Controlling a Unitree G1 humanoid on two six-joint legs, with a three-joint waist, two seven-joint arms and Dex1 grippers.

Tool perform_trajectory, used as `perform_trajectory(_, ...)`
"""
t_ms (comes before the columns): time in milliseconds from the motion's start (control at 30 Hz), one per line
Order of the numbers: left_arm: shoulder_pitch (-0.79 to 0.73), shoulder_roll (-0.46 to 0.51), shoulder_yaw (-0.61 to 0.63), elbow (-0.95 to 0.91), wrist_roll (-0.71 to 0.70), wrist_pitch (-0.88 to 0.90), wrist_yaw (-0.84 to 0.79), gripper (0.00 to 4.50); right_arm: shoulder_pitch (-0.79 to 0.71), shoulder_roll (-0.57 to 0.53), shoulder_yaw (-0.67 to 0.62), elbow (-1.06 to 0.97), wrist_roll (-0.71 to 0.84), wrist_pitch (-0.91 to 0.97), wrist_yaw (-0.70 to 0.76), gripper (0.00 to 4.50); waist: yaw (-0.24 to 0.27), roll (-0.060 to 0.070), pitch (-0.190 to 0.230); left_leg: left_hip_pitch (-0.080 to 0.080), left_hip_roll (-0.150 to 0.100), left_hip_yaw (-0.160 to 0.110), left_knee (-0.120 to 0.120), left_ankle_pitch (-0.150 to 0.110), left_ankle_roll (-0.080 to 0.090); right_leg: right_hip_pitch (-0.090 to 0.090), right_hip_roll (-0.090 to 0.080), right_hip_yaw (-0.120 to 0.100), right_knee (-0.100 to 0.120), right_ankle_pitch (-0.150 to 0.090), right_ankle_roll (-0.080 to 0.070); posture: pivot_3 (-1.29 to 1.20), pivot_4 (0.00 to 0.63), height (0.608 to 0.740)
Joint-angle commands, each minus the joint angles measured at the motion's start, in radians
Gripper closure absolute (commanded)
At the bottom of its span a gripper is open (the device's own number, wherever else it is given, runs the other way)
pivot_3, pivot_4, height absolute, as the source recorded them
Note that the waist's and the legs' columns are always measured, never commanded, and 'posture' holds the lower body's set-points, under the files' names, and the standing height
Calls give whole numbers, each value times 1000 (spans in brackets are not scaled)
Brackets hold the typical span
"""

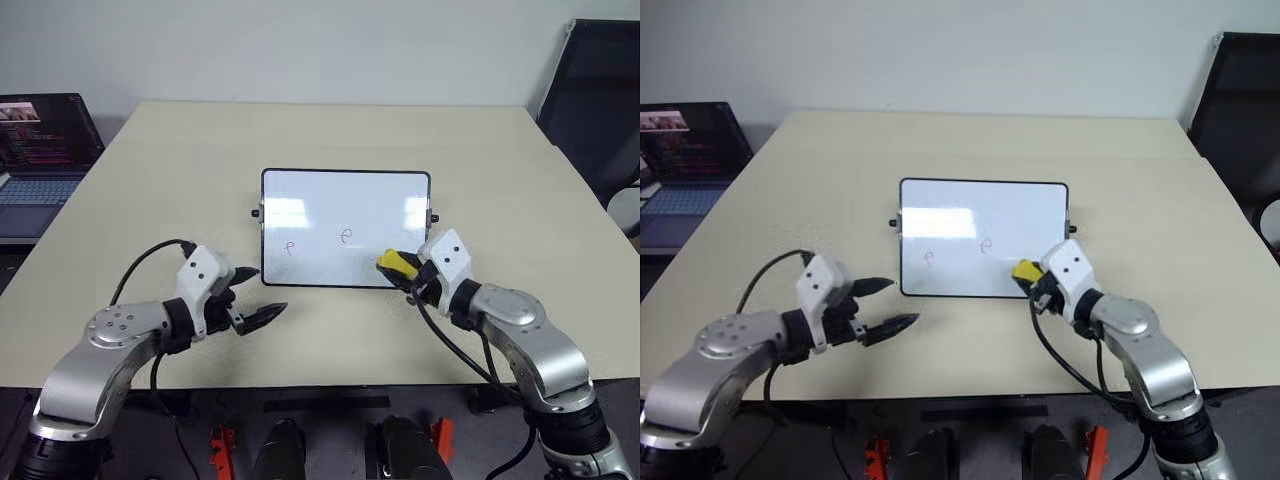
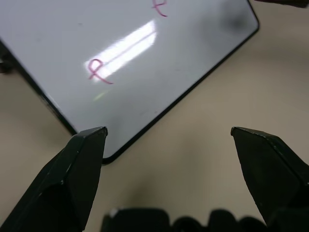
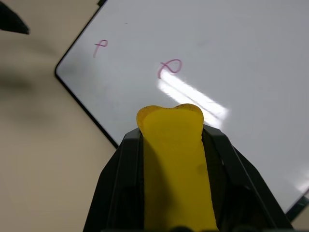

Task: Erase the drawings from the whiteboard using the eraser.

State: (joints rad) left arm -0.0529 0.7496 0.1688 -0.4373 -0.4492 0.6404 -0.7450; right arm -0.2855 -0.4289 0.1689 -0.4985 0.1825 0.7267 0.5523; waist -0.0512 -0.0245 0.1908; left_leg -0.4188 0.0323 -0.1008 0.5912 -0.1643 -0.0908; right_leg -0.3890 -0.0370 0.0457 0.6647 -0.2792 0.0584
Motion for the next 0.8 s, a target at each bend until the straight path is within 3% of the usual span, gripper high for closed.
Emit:
perform_trajectory(33,5,-3,49,-10,9,-39,22,0,-28,6,53,-9,-18,-23,-3,3253,0,0,0,0,0,0,0,0,0,0,0,0,0,0,0,0,150,740)
perform_trajectory(400,36,-2,60,-30,11,-46,49,0,-67,59,138,100,-80,-152,-19,3253,1,0,0,-1,0,0,-1,0,-1,0,0,0,-1,0,0,0,150,740)
perform_trajectory(800,-67,9,3,9,16,-25,45,0,-406,183,171,573,-286,-396,-141,3254,-4,0,0,0,0,0,-1,0,-1,0,0,0,0,1,2,0,150,740)
